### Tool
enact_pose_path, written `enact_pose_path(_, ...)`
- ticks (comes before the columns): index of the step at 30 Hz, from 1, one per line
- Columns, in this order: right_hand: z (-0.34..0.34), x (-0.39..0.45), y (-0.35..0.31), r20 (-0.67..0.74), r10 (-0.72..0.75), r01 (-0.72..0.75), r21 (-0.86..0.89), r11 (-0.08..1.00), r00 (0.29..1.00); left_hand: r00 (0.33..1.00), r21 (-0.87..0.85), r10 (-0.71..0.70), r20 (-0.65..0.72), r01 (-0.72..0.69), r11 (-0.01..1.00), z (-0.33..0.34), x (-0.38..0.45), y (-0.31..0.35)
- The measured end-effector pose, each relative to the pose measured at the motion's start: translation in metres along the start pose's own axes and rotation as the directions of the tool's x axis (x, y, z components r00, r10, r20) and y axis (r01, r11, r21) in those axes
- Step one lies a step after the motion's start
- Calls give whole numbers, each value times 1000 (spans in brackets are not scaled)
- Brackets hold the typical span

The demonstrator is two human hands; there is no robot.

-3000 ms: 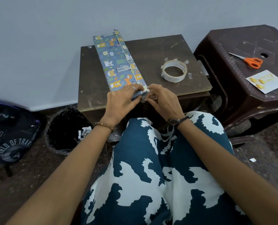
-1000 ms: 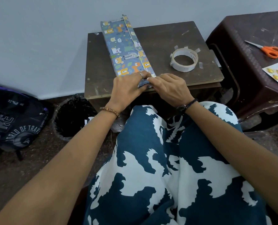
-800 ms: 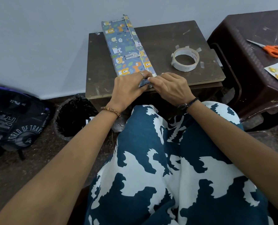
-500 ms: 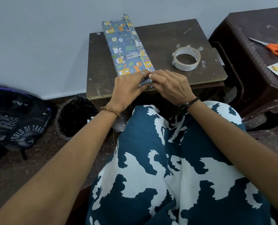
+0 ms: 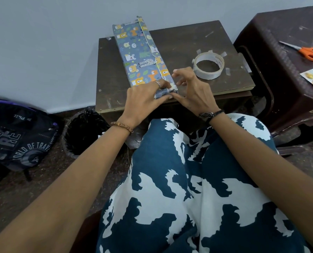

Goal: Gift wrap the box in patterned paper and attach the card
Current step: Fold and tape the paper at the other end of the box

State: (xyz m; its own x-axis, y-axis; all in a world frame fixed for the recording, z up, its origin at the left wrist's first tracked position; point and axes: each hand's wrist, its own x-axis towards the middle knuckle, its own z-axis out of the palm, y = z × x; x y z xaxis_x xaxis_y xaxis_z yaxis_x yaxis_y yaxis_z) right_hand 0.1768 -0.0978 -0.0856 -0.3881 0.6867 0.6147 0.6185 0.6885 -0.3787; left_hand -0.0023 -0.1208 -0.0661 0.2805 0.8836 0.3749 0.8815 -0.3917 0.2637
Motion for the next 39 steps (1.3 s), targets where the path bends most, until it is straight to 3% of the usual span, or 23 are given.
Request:
enact_pose_path(10,2,0,-3,43,-30,28,42,999,999,1000,-16,2,5,-2,1000,0,4,-5)
enact_pose_path(26,-1,0,-5,141,73,-93,137,986,987,965,-204,-262,-15,254,945,7,7,8)
enact_pose_path(32,-4,1,-5,180,105,-124,101,987,978,917,-330,-399,-14,372,868,-2,14,16)
enact_pose_path(36,-5,0,-3,192,149,-173,115,978,970,947,-509,-262,184,320,799,-20,18,0)
enact_pose_path(39,-4,0,1,180,188,-214,139,967,966,963,-367,-31,266,131,921,-33,9,-20)
